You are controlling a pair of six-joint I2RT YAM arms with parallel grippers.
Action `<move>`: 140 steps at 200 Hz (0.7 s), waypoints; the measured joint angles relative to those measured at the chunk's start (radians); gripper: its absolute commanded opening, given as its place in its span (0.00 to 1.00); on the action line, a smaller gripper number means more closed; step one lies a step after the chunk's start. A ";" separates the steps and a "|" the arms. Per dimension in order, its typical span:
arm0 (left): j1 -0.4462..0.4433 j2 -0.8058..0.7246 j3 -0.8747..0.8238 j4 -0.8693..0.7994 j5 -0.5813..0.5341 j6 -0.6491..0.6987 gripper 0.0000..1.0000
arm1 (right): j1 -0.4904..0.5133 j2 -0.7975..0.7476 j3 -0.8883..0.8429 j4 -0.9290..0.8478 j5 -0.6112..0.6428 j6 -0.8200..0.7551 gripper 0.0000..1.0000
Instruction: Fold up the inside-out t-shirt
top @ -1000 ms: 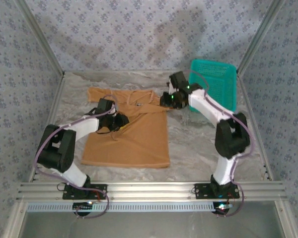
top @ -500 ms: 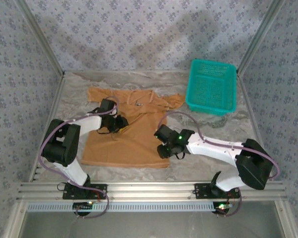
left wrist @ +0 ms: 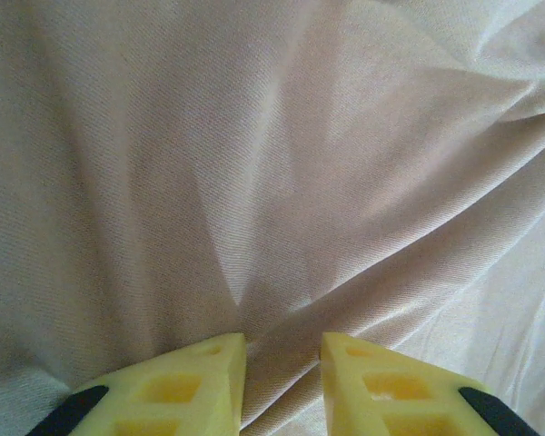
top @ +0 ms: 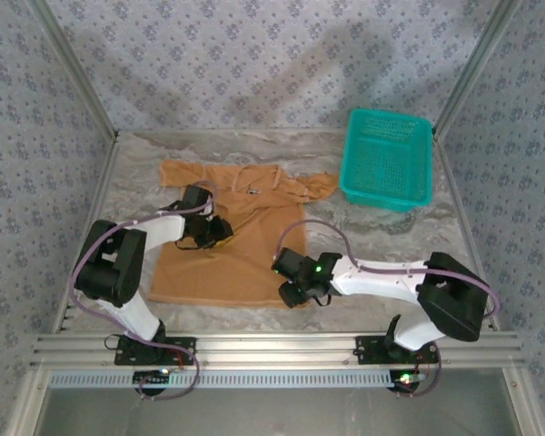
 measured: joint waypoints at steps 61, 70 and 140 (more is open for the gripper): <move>0.011 -0.016 -0.009 -0.025 -0.011 0.008 0.27 | 0.015 0.029 -0.023 0.013 -0.004 0.000 0.33; 0.012 -0.018 -0.009 -0.028 -0.015 0.008 0.27 | 0.015 0.031 -0.023 0.013 -0.004 -0.005 0.28; 0.033 -0.038 -0.011 -0.060 -0.018 0.024 0.26 | 0.015 0.036 -0.019 0.002 0.000 -0.005 0.00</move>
